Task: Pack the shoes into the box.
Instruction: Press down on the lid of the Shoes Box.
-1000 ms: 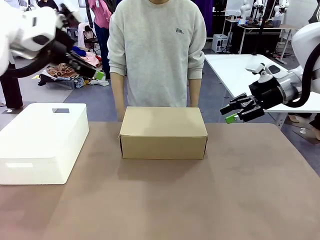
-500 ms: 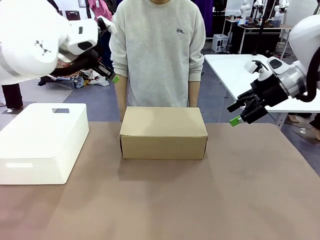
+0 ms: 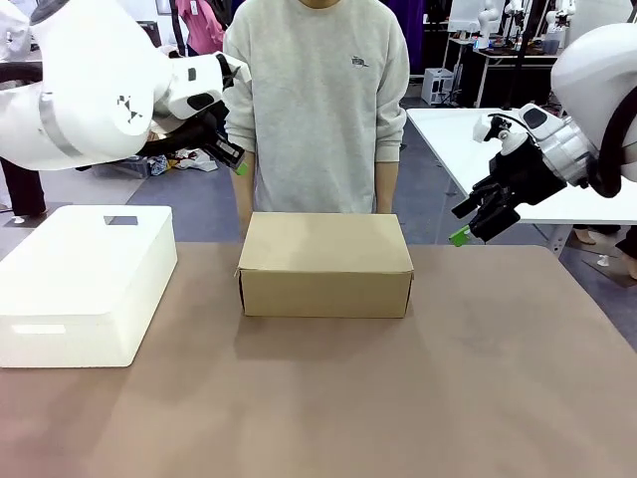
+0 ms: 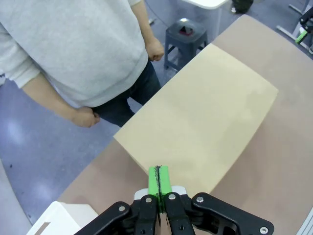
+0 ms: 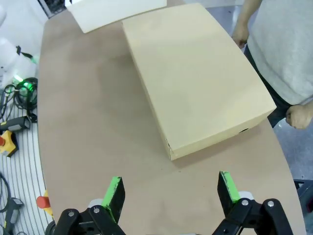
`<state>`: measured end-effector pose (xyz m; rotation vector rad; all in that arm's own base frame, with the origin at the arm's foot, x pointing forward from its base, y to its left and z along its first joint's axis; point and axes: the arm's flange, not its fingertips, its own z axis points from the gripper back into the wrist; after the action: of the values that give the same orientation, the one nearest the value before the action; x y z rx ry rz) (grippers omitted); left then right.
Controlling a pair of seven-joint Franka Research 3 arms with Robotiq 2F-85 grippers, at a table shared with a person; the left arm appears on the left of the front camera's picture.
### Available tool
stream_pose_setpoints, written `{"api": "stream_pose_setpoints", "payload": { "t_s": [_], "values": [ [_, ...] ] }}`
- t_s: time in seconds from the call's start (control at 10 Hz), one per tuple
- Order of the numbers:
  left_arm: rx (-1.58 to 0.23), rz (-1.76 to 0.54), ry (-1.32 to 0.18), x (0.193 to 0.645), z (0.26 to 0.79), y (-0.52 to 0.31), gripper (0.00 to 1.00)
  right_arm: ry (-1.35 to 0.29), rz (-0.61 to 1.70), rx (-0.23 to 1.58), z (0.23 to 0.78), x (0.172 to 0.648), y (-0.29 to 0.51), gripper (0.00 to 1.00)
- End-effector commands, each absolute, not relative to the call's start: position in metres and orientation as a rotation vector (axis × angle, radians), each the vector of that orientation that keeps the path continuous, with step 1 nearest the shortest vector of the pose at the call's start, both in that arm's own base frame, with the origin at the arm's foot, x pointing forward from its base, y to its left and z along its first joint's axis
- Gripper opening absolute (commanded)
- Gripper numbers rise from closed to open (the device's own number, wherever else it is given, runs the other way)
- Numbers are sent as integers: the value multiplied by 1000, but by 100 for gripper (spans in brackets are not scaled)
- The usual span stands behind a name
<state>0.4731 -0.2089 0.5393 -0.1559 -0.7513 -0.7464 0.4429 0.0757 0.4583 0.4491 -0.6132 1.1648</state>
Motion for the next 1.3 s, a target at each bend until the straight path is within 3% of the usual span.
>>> {"api": "stream_pose_setpoints", "payload": {
  "t_s": [0.0, 0.5, 0.8, 1.2],
  "values": [
    [-152, -754, -753, 471, 540, -202, 0, -624, 1180, 474, 456, 443, 71, 100],
    [-146, -746, -752, 474, 539, -207, 0, -616, 1157, 468, 458, 443, 70, 100],
    [-227, -547, -654, 507, 525, -231, 0, -543, 970, 370, 488, 421, 100, 100],
    [-275, -506, -567, 548, 510, -260, 0, -466, 903, 192, 521, 393, 119, 100]
  ]
}}
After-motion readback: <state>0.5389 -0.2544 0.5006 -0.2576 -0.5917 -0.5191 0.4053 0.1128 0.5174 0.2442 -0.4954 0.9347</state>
